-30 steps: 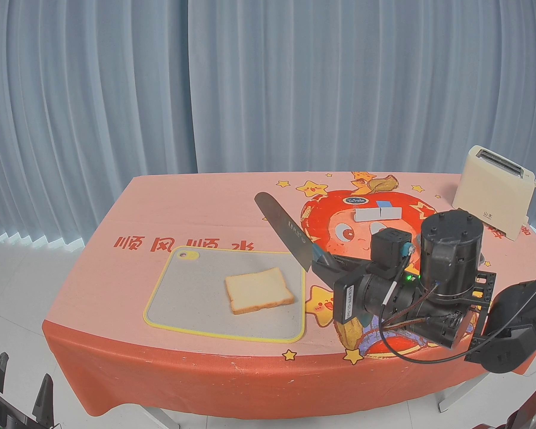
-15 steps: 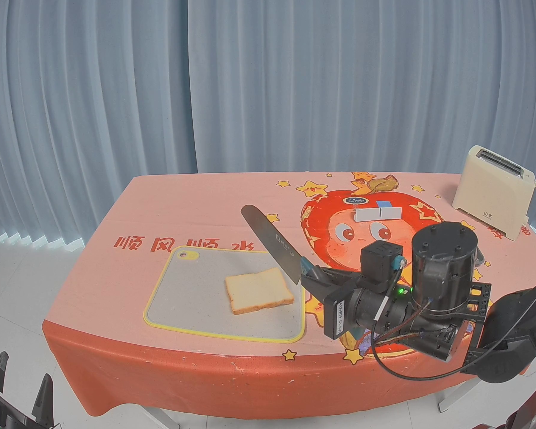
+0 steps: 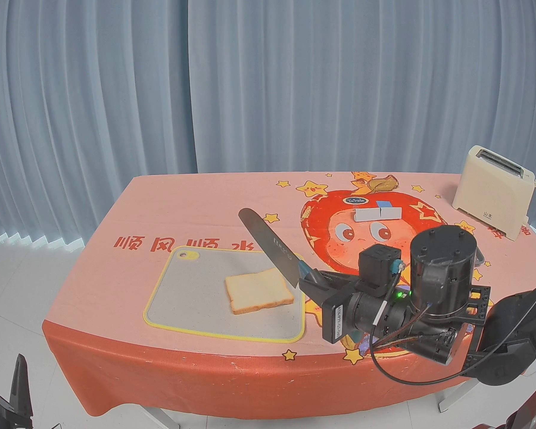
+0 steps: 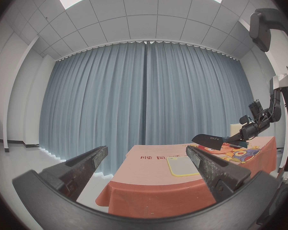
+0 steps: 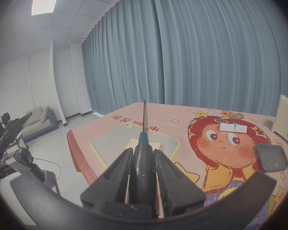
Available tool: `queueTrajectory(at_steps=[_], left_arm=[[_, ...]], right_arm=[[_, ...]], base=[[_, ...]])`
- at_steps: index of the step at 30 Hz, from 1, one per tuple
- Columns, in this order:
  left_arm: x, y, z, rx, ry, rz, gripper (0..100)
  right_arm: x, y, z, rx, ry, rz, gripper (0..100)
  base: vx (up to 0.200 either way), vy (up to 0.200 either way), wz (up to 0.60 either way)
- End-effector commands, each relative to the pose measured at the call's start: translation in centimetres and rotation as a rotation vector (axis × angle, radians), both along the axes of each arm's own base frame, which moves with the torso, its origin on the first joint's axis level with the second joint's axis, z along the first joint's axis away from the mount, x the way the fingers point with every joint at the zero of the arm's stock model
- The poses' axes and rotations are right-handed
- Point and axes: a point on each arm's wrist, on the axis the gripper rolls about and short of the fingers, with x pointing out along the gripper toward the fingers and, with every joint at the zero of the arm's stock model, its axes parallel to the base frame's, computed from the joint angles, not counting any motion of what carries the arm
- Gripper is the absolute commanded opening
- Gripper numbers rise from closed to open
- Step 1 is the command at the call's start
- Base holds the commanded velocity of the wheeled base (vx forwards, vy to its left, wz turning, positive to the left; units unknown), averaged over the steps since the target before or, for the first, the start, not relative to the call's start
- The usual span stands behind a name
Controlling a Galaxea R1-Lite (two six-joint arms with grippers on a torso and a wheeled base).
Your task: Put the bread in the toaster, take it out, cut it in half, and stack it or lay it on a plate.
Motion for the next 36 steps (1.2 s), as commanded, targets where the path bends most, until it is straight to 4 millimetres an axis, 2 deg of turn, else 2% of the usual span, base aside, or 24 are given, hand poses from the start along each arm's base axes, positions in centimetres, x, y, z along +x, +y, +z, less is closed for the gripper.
queueTrajectory(at_steps=[1, 6, 14, 21, 30, 31, 36], left_arm=[[-0.1, 0.0, -0.3, -0.002, -0.022, -0.002, 100], [-0.2, 0.0, 0.2, -0.002, -0.071, -0.007, 100], [0.7, 0.0, 0.9, 0.006, -0.024, -0.036, 100], [2.4, -0.3, 1.4, 0.025, 0.093, -0.17, 100], [3.5, -0.4, 2.3, 0.027, 0.161, -0.181, 100], [3.5, -0.4, 2.3, 0.027, 0.161, -0.181, 0], [4.1, -0.5, 3.6, 0.031, 0.166, -0.205, 0]], right_arm=[[-0.2, -0.1, 0.1, 0.003, -0.002, 0.004, 0], [0.1, -0.2, 0.2, 0.006, -0.005, -0.006, 0], [-0.1, 0.0, 0.1, 0.004, -0.001, 0.003, 0], [-0.2, 0.0, 0.0, 0.002, 0.002, 0.004, 0], [-0.3, 0.2, -0.1, 0.0, 0.003, 0.01, 0], [-0.3, 0.2, -0.1, 0.0, 0.003, 0.01, 0], [-0.3, 0.2, -0.2, -0.003, 0.006, 0.01, 0]], base=[[0.0, 0.0, 0.0], [0.0, 0.0, 0.0], [0.0, 0.0, 0.0], [0.0, 0.0, 0.0], [0.0, 0.0, 0.0], [0.0, 0.0, 0.0], [0.0, 0.0, 0.0]])
